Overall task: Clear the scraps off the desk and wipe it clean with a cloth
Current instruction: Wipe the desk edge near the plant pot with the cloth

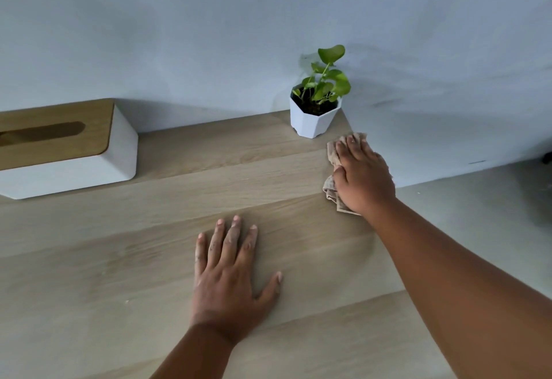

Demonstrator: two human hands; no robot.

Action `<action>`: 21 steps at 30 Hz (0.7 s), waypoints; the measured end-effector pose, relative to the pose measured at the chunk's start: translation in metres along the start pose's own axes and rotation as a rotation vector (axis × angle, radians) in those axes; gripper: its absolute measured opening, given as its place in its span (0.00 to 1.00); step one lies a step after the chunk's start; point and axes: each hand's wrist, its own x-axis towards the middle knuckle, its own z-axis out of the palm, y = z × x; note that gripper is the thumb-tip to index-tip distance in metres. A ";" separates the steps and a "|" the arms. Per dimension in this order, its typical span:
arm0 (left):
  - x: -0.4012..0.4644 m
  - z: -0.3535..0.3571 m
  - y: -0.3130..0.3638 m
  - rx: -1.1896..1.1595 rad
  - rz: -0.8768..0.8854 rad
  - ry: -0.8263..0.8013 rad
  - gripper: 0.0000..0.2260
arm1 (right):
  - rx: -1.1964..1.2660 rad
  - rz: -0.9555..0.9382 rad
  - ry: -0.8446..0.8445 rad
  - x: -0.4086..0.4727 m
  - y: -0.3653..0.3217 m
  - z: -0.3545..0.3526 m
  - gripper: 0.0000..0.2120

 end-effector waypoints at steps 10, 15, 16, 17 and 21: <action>0.002 0.000 0.000 -0.012 0.018 0.043 0.40 | 0.003 -0.009 -0.003 0.050 0.000 -0.008 0.29; 0.002 0.002 -0.002 -0.003 0.012 0.027 0.40 | 0.010 0.000 -0.010 0.050 -0.002 -0.009 0.28; 0.002 0.002 -0.002 -0.005 0.009 0.025 0.40 | 0.010 0.005 -0.008 0.046 -0.002 -0.008 0.28; 0.002 0.002 -0.002 -0.004 0.004 0.021 0.40 | 0.010 0.009 -0.007 0.042 -0.003 -0.008 0.28; 0.002 0.002 -0.002 0.005 -0.009 0.006 0.39 | -0.001 0.004 0.006 0.012 -0.004 -0.002 0.28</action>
